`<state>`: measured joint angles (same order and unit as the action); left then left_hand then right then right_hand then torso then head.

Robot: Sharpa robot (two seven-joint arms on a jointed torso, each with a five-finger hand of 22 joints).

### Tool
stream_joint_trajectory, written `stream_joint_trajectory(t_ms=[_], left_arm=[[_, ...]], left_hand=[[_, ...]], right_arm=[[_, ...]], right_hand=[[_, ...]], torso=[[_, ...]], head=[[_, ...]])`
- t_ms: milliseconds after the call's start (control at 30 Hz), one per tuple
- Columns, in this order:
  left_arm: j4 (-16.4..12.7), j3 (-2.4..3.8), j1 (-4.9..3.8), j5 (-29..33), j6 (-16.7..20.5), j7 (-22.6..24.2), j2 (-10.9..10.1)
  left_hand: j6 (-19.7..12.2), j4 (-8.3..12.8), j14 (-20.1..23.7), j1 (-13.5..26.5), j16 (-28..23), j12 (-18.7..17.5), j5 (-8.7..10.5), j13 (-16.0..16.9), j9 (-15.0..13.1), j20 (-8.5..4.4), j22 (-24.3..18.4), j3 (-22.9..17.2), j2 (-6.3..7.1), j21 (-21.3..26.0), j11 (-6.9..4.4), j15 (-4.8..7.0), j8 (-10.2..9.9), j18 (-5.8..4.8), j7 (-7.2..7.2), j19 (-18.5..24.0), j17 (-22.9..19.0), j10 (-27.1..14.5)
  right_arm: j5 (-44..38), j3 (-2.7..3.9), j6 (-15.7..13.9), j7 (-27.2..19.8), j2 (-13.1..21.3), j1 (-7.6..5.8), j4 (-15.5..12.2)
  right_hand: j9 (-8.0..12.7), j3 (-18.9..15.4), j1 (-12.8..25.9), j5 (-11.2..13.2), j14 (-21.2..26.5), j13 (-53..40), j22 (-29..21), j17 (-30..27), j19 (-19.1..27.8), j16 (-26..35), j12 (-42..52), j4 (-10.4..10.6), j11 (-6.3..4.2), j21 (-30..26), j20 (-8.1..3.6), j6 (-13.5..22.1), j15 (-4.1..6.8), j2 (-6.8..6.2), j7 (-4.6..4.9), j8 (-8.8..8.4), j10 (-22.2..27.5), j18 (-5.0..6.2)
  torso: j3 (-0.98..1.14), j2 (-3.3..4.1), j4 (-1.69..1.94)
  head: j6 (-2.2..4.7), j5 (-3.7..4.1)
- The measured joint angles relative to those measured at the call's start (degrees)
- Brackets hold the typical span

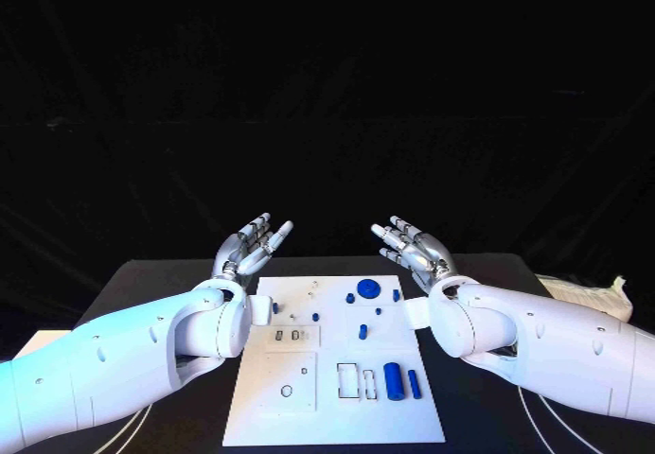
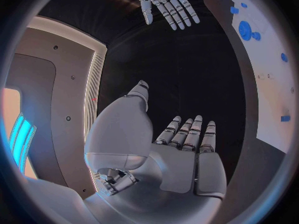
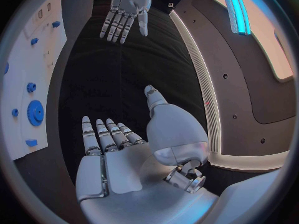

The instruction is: Assemble the parts on the task board

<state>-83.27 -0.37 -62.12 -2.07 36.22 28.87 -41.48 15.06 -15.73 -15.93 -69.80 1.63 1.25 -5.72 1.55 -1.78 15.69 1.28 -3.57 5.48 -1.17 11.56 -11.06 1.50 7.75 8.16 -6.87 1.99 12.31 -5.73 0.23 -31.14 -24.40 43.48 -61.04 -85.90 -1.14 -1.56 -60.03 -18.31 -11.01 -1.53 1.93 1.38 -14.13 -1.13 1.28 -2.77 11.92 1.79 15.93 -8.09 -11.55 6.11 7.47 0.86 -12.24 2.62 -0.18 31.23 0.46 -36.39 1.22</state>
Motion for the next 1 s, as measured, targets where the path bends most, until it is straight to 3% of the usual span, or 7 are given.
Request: stream_joint_trajectory(t_ms=[33,233,300,467,667,867,1000], left_arm=[[0.02,-0.01,0.0,-0.15,-0.33,0.0,0.01],[0.06,-0.01,0.0,-0.77,-1.6,0.02,0.01],[0.07,-0.01,0.0,-0.94,-1.9,0.02,0.01],[-0.92,-0.03,-0.34,-0.87,-3.45,0.44,-3.19],[-4.24,-0.05,-0.46,-0.95,-4.91,0.41,-5.25],[-8.35,-0.04,-1.41,-1.16,-5.78,0.35,-8.54],[-11.36,-0.03,-2.2,-1.0,-6.11,0.42,-10.58]], left_hand=[[0.28,-0.16,-0.38,-0.51,0.11,0.12,0.0,0.0,-0.02,0.19,0.06,-0.16,-0.04,0.0,0.18,0.04,0.0,0.72,0.02,-0.2,0.05,0.18],[3.92,-0.39,-4.86,-2.65,1.2,0.76,0.0,0.4,-0.45,0.8,0.71,-0.39,-0.76,-1.35,0.8,-0.54,0.88,0.74,0.13,-3.18,0.58,3.95],[7.55,-0.09,-10.63,-3.38,2.65,1.74,0.0,0.84,-0.85,0.89,1.72,-0.69,-1.45,-3.37,1.26,-0.79,1.66,0.73,0.39,-8.25,1.29,8.54],[18.95,1.01,-24.31,-5.1,6.59,4.69,0.0,2.01,-2.02,0.47,4.47,-0.92,-2.72,-9.62,0.96,0.19,4.17,0.74,1.34,-23.05,2.91,23.1],[30.6,2.67,-37.88,-6.35,10.37,7.13,0.0,2.77,-3.05,-1.17,6.59,-0.7,-3.97,-15.52,-0.63,2.59,6.67,1.62,3.17,-36.99,5.17,36.62],[36.65,4.15,-45.63,-7.42,11.86,7.4,0.0,3.01,-3.53,-2.93,7.52,-0.94,-5.04,-18.63,-2.19,4.51,7.1,1.6,4.14,-44.76,7.48,44.12],[38.8,5.03,-48.52,-8.22,12.17,7.4,0.0,3.01,-3.6,-3.65,7.8,-1.36,-5.25,-19.74,-2.8,5.3,7.1,1.61,3.76,-47.67,8.69,46.84]], right_arm=[[-0.63,0.01,1.23,0.44,-0.08,-0.04,0.24],[-3.82,0.07,7.36,2.65,-0.35,-0.24,1.13],[-4.65,0.07,8.96,3.25,-0.39,-0.27,1.25],[-13.55,0.37,8.06,3.36,1.06,-0.76,2.99],[-23.53,0.82,6.35,3.38,1.84,-1.44,3.26],[-33.86,1.52,5.92,4.18,2.37,-2.8,3.3],[-42.71,1.9,6.16,5.6,2.38,-3.9,3.35]], right_hand=[[-0.06,0.05,-0.59,0.0,-0.28,-0.08,0.0,0.01,-0.18,0.0,0.0,-0.31,0.13,0.0,0.18,-0.28,-0.25,0.11,-0.02,0.0,-0.43,0.0],[-0.71,0.62,-4.93,0.0,-8.57,-0.74,1.0,0.76,-6.32,-1.61,1.49,-2.9,0.96,1.97,0.63,-5.77,-0.83,0.5,0.4,1.19,-8.17,1.35],[-1.23,1.16,-7.0,0.43,-15.71,-1.29,1.74,1.32,-11.56,-2.95,2.72,-4.24,1.15,3.6,0.63,-10.59,-0.75,0.62,0.72,2.19,-14.99,3.13],[-2.22,2.52,-10.32,1.02,-29.07,-1.88,2.82,1.93,-21.13,-5.14,4.82,-6.8,0.59,6.71,0.61,-22.04,0.26,0.81,1.62,4.14,-28.23,5.35],[-2.53,4.52,-11.94,1.83,-40.09,-1.88,3.02,2.09,-29.4,-5.65,5.03,-9.41,-0.68,9.1,-0.15,-33.76,1.86,0.67,3.27,4.66,-38.65,6.26],[-2.63,6.66,-12.83,2.36,-47.48,-1.94,2.93,2.19,-35.63,-5.65,4.58,-11.93,-2.02,10.89,-1.66,-41.16,3.6,-0.11,4.77,4.66,-45.47,7.12],[-2.71,8.37,-13.31,2.67,-52.1,-2.03,3.18,2.27,-40.19,-5.78,4.21,-12.91,-3.14,12.67,-3.25,-44.94,5.08,-0.58,4.36,4.66,-49.74,7.12]], torso=[[-0.01,0.0,0.01],[-0.01,0.01,0.02],[0.0,0.01,0.02],[-0.05,0.4,0.11],[-0.23,1.63,0.13],[-0.38,3.32,0.06],[-0.49,4.86,0.05]], head=[[0.0,0.01],[-0.01,0.01],[-0.01,0.01],[0.15,0.83],[0.61,1.25],[1.04,1.38],[1.29,1.39]])
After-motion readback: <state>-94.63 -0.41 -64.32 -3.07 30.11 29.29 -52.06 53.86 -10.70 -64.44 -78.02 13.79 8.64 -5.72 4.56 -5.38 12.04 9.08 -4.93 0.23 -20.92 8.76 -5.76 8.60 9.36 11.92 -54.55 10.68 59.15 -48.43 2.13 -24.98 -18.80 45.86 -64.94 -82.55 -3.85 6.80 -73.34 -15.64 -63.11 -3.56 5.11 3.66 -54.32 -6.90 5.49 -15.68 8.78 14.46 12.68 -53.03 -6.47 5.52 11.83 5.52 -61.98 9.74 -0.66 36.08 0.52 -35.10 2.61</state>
